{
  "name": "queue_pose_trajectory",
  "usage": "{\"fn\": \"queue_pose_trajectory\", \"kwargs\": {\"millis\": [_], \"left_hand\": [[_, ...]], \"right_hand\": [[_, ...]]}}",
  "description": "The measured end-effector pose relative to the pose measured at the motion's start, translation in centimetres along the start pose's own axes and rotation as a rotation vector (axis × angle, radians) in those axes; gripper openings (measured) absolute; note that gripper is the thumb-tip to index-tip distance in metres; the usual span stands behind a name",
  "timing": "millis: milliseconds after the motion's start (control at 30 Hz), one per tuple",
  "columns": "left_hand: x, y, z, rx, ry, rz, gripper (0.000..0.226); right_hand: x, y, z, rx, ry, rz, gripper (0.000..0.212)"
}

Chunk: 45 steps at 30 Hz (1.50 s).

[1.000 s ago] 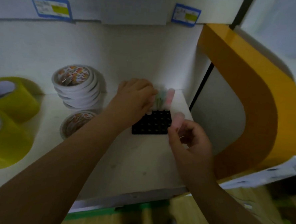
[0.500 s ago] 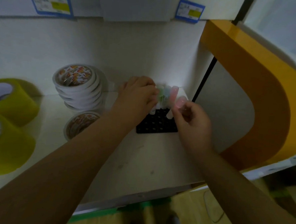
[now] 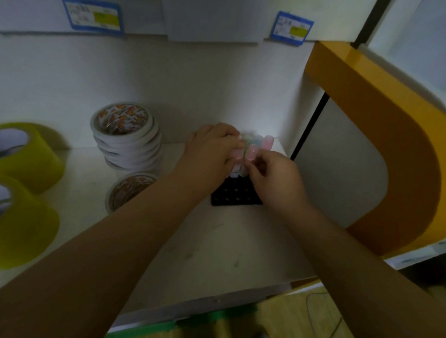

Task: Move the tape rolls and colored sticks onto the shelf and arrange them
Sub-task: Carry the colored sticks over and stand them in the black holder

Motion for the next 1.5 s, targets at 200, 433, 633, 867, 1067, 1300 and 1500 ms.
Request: {"fn": "queue_pose_trajectory", "kwargs": {"millis": [200, 433, 633, 867, 1067, 1300, 1500], "left_hand": [[-0.1, -0.4, 0.1, -0.045, 0.019, -0.013, 0.035], [-0.2, -0.1, 0.2, -0.003, 0.030, -0.026, 0.033], [-0.1, 0.2, 0.3, -0.018, 0.020, -0.064, 0.038], [0.9, 1.3, 0.4, -0.057, -0.025, -0.129, 0.048], [3.4, 2.3, -1.5, -0.096, 0.023, -0.282, 0.081], [8.6, 7.7, -1.7, 0.035, -0.026, -0.240, 0.070], [17.5, 9.9, 0.0, 0.035, -0.062, -0.243, 0.067]], "right_hand": [[-0.2, -0.5, 0.8, 0.026, 0.098, -0.008, 0.021], [0.0, -0.4, 1.1, 0.055, 0.134, 0.001, 0.022], [-0.1, -0.5, 1.0, 0.046, 0.171, 0.005, 0.024], [0.3, -0.7, 1.8, -0.102, 0.149, 0.118, 0.028], [0.5, 1.7, -1.0, -0.133, -0.192, 0.211, 0.013], [-0.1, 10.0, -7.9, -0.112, -0.134, 0.046, 0.025], [3.5, 17.6, -16.9, -0.146, -0.171, -0.043, 0.037]]}}
Point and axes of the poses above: each hand's wrist, its own y-axis away from the middle knuckle, its own z-axis out of the palm, x = y × z, the point moved 7 cm from there along -y, towards the middle knuckle, and after that the axes turned 15 degrees about y, right-handed, at the moved point
